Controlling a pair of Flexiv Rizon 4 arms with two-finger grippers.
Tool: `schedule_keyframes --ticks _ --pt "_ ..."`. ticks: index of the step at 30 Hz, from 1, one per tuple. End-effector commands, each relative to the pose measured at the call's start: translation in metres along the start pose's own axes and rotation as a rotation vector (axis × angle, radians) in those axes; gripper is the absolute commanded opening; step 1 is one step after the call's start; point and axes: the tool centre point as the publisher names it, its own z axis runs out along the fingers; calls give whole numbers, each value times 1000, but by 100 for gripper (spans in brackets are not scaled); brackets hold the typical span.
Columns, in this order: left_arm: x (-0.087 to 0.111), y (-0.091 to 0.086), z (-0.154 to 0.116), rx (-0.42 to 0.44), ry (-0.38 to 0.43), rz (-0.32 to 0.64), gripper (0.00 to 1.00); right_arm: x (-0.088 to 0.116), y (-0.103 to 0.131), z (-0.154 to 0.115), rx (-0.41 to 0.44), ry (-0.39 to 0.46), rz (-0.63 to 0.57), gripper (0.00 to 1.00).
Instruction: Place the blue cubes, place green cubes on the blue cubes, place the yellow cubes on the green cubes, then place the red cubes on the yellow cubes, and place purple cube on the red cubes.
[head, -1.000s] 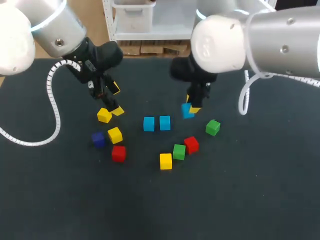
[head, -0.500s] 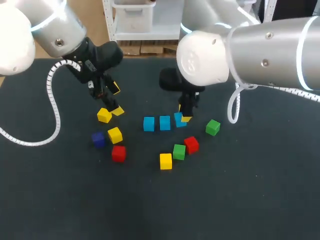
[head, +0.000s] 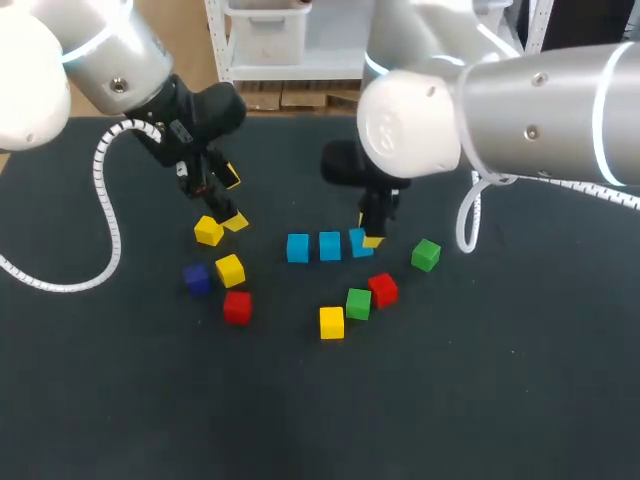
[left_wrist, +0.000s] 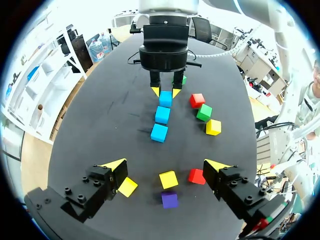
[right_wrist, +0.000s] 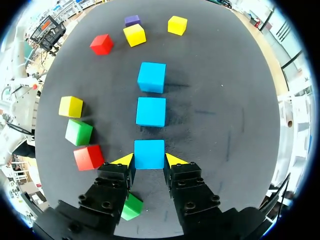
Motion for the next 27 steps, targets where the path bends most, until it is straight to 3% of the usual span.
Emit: schedule_keyframes --ticks 1,27 --pt "1 1 0 0 -3 2 100 1 3 0 7 -3 -1 0" --pt "1 1 0 0 -3 2 100 -2 5 1 10 -6 -4 0"
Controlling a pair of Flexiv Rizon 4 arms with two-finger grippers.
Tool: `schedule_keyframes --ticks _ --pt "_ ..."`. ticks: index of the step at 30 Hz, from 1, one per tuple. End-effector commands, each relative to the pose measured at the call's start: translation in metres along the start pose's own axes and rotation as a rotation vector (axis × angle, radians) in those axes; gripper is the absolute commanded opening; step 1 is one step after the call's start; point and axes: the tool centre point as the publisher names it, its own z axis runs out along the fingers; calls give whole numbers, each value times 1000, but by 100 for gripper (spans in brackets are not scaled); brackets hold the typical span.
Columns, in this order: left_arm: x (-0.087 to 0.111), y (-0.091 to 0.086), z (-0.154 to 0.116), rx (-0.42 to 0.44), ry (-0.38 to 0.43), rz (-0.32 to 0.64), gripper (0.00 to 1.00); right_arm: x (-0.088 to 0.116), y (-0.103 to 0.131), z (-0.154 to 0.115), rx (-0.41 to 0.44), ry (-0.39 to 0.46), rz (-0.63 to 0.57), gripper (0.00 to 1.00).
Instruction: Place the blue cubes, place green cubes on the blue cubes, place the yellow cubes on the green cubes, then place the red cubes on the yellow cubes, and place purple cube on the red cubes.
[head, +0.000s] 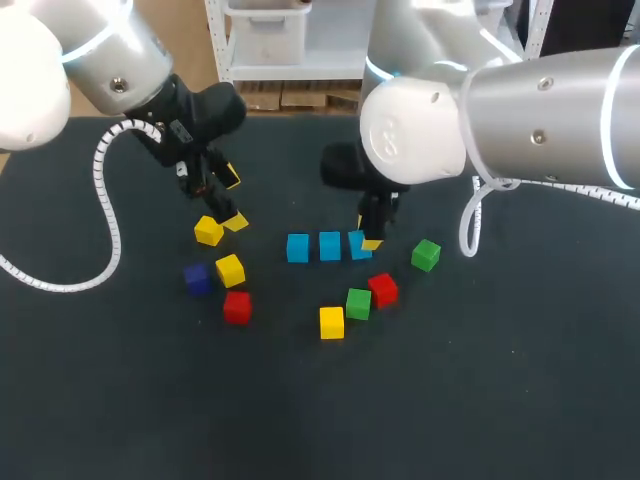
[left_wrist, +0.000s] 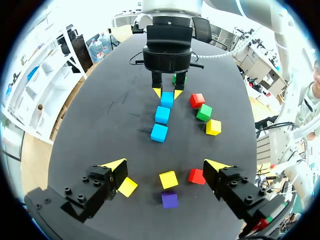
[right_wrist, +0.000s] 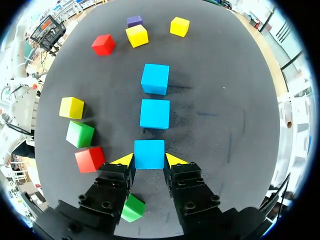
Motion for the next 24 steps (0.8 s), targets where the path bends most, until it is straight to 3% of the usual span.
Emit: schedule_keyframes --ticks 1,8,14,18,20,21,23,24 --pt "1 1 0 0 -3 2 100 1 1 0 2 0 -1 0" --pt "1 1 0 0 -3 2 100 1 1 1 -3 0 0 0" --pt "1 1 0 0 -3 2 100 2 2 2 -11 0 3 42" --pt "1 1 0 0 -3 2 100 2 2 3 -14 -1 4 49" --pt "1 1 0 0 -3 2 100 3 2 3 -15 -2 4 69" --pt "1 1 0 0 -3 2 100 3 2 3 -15 -2 4 73" --pt "1 1 0 0 -3 2 100 3 1 3 -14 -3 4 65" --pt "1 1 0 0 -3 2 100 4 1 3 -13 -3 4 51"
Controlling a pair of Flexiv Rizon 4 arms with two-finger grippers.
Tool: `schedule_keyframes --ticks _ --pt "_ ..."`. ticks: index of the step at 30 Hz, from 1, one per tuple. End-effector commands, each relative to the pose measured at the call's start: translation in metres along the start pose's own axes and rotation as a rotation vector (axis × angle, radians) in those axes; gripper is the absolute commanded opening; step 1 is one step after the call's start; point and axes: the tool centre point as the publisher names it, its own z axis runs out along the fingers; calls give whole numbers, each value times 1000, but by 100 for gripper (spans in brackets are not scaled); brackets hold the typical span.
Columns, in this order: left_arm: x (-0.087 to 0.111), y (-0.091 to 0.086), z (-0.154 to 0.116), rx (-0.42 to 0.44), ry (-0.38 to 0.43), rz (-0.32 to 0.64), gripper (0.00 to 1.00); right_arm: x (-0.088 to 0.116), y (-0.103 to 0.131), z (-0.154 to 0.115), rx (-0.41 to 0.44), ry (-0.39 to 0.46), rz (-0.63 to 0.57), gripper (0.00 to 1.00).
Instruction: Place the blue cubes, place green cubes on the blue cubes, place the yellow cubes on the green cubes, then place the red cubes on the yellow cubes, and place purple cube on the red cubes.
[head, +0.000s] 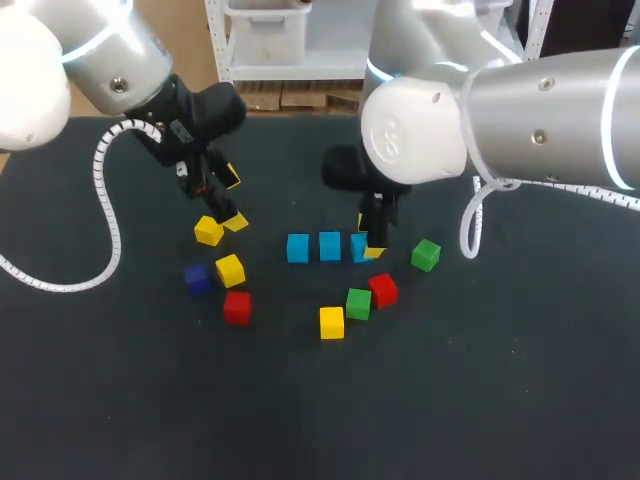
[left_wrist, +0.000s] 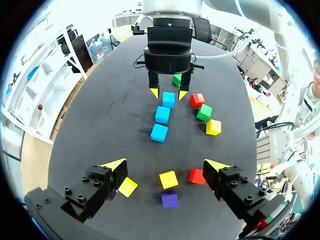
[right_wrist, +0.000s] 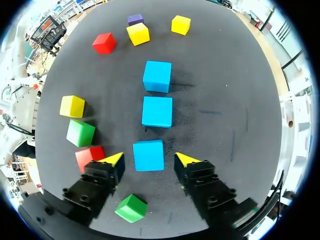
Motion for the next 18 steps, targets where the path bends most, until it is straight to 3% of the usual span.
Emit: schedule_keyframes --ticks 1,18 --pt "1 1 0 0 -3 2 100 1 -1 0 -1 -4 0 48" --pt "1 1 0 0 -3 2 100 -4 -7 3 3 -9 -9 39"
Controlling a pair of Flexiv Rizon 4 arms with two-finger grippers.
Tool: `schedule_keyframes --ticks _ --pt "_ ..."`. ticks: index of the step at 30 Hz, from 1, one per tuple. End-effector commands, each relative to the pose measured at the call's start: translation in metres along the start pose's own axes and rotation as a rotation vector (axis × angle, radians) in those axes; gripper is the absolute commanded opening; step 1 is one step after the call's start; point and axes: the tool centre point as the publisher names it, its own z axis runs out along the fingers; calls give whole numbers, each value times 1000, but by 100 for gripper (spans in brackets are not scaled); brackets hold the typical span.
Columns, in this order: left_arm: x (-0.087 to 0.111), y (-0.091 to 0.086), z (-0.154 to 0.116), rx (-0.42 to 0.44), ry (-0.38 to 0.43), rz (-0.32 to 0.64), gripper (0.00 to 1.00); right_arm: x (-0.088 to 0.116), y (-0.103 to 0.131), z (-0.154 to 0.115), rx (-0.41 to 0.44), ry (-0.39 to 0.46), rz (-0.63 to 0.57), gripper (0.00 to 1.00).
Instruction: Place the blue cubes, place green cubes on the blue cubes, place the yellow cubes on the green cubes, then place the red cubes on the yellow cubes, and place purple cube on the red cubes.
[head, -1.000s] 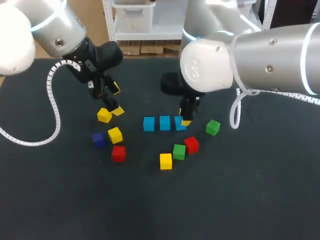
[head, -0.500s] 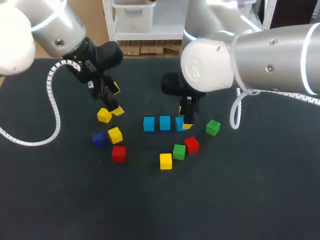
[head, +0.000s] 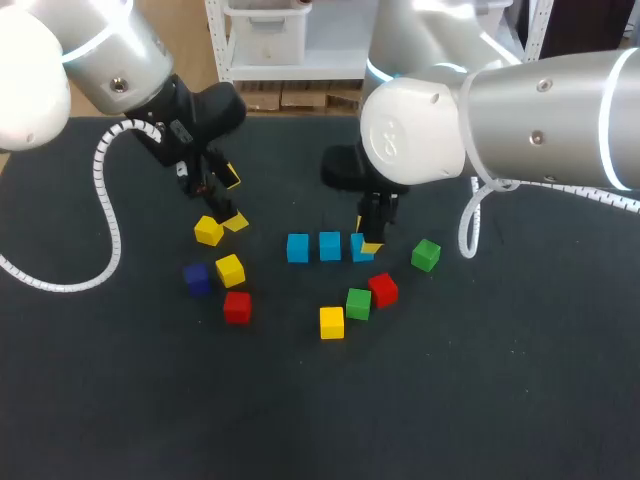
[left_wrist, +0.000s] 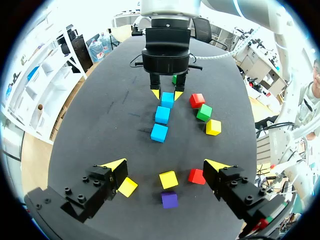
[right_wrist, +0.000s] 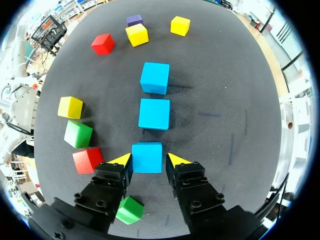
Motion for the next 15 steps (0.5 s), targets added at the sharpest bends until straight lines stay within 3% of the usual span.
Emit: schedule_keyframes --ticks 1,5,15 --pt "1 1 0 0 -3 2 100 -1 -3 1 -2 0 1 39" --pt "1 1 0 0 -3 2 100 -1 -5 1 -1 1 1 40" --pt "1 1 0 0 -3 2 100 -1 -4 -4 0 6 -2 53"
